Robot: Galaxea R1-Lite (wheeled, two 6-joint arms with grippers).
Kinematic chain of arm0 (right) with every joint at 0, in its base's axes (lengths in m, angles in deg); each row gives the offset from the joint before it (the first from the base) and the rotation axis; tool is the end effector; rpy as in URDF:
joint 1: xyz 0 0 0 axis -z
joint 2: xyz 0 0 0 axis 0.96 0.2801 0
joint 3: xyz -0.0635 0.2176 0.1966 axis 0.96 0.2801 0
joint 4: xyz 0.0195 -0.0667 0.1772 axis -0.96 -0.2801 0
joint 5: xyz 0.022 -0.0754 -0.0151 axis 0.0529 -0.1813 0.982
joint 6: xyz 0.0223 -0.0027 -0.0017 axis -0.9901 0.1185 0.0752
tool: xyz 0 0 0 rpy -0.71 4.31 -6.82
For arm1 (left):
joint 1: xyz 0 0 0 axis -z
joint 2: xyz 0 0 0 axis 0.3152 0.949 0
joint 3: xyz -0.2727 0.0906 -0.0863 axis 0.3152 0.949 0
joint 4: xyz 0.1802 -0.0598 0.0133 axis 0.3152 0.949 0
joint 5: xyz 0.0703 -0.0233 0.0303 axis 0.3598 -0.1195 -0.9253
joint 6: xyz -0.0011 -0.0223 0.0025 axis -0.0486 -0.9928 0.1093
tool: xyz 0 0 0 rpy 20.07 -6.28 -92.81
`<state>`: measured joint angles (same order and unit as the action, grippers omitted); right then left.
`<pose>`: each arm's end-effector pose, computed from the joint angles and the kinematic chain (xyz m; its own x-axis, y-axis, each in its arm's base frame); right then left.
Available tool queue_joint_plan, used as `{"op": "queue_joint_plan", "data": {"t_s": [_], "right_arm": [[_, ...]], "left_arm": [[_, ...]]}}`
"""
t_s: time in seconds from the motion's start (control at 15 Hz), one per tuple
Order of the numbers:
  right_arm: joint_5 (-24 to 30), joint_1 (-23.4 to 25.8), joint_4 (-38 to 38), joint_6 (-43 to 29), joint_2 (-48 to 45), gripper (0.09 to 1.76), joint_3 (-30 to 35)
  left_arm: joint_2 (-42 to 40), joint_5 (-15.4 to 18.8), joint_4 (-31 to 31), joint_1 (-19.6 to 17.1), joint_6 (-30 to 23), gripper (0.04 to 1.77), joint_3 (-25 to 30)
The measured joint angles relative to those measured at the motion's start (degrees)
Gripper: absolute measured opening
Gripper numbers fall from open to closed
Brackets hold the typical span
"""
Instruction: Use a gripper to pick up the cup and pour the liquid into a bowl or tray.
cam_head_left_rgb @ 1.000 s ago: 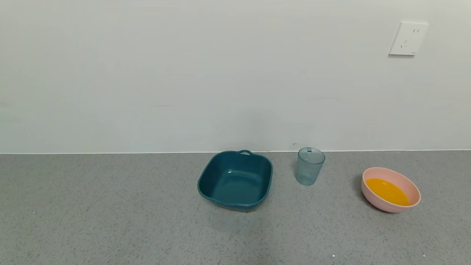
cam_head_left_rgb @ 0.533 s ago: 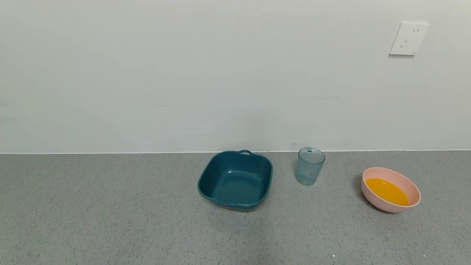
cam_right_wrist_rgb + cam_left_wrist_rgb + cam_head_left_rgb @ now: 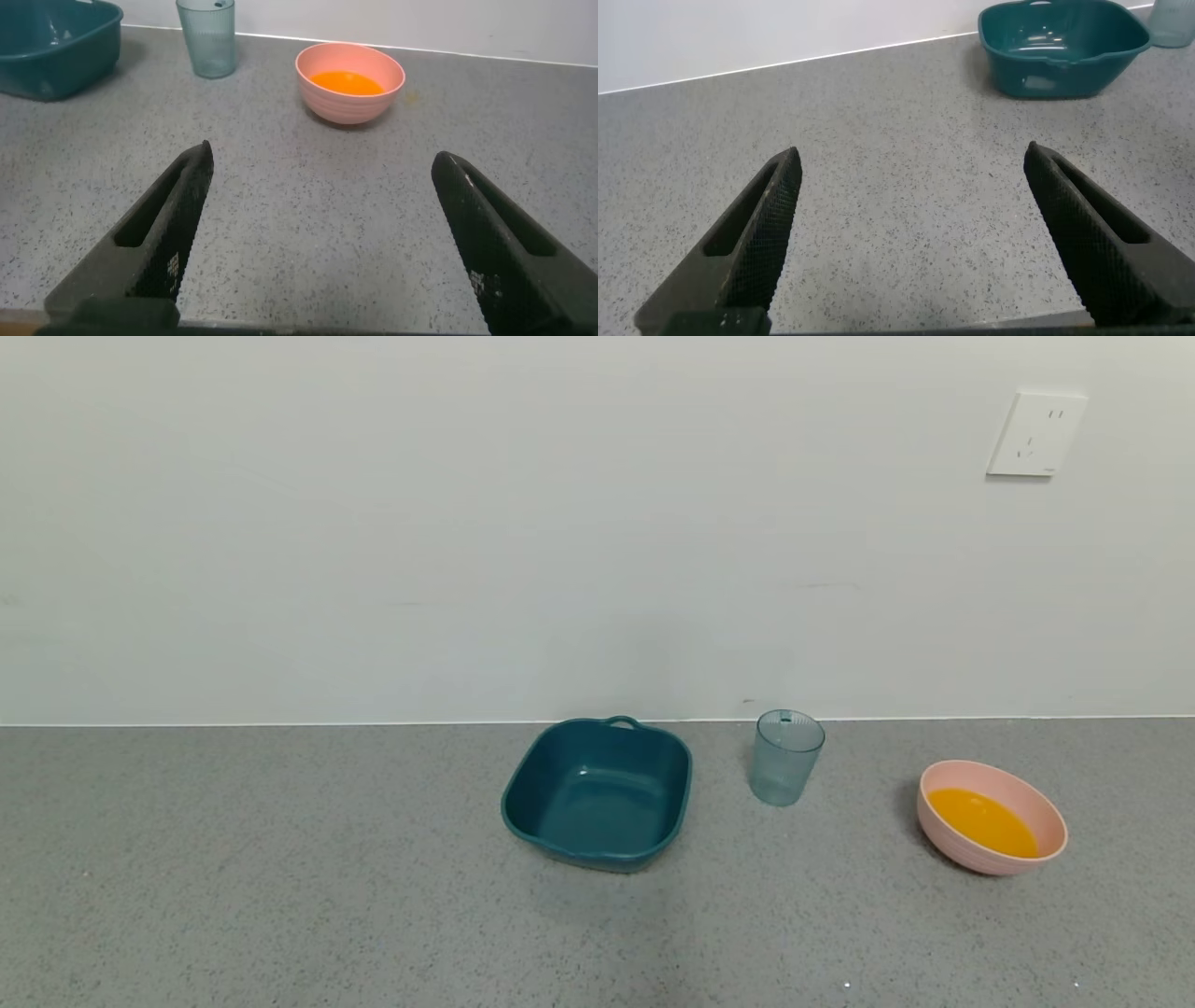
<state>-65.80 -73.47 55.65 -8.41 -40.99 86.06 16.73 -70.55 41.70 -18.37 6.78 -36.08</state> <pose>-0.0230 0.0004 0.0751 1.0000 0.0082 -0.0053 -0.0085 0.9992 -0.0402 -0.0228 -0.0009 0.0754 0.9989 -0.0471 -0.0011 0.0470 0.9944 0.0945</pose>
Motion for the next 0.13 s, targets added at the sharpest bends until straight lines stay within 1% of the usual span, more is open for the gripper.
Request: {"op": "queue_joint_plan", "data": {"t_s": [0.13], "right_arm": [[0.0,0.0,0.1,0.1,0.0,1.70,0.1]], "left_arm": [[0.0,0.0,0.0,0.0,0.0,1.72,0.0]]}}
